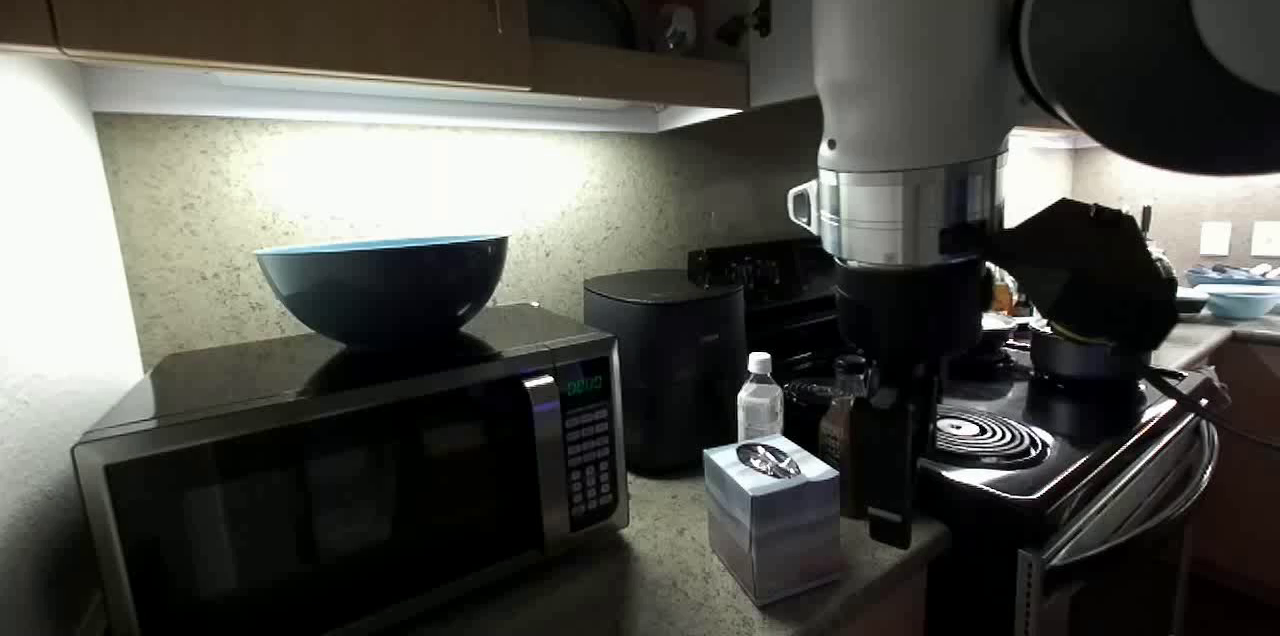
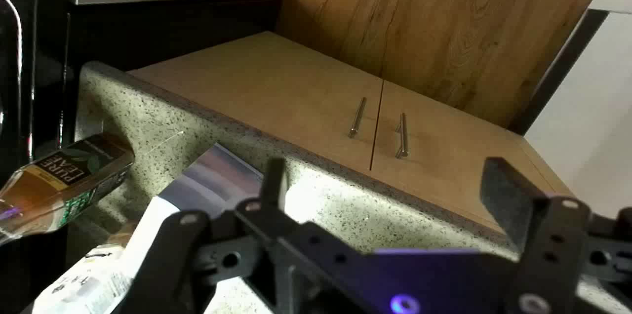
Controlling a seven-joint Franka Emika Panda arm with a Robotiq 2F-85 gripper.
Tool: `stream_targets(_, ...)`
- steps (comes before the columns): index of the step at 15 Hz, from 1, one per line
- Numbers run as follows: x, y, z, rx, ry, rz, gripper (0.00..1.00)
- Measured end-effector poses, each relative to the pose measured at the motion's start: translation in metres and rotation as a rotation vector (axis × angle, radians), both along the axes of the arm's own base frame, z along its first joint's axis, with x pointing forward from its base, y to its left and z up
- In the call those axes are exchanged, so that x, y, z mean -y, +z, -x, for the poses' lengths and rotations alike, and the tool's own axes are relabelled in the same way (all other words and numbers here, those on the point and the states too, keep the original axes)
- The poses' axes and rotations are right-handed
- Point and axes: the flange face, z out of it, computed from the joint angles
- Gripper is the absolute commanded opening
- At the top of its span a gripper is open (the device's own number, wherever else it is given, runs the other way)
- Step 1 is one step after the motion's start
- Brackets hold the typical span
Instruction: Remove the bottle from the cabinet
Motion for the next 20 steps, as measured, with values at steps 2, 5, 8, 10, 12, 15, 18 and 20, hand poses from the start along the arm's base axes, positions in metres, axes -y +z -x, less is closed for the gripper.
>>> stream_targets(2,0.000,0.000,0.000,0.000,0.000,0.000,1.00)
stream_targets(5,0.000,0.000,0.000,0.000,0.000,0.000,1.00)
stream_targets(8,0.005,0.006,-0.006,0.026,-0.015,0.028,1.00)
stream_targets(10,0.019,0.022,-0.021,0.094,-0.089,0.071,1.00)
stream_targets(12,0.039,0.047,-0.042,0.168,-0.176,0.103,1.00)
stream_targets(15,0.071,0.088,-0.074,0.271,-0.320,0.139,1.00)
stream_targets(18,0.091,0.128,-0.095,0.349,-0.471,0.156,1.00)
stream_targets(20,0.096,0.148,-0.099,0.382,-0.551,0.171,1.00)
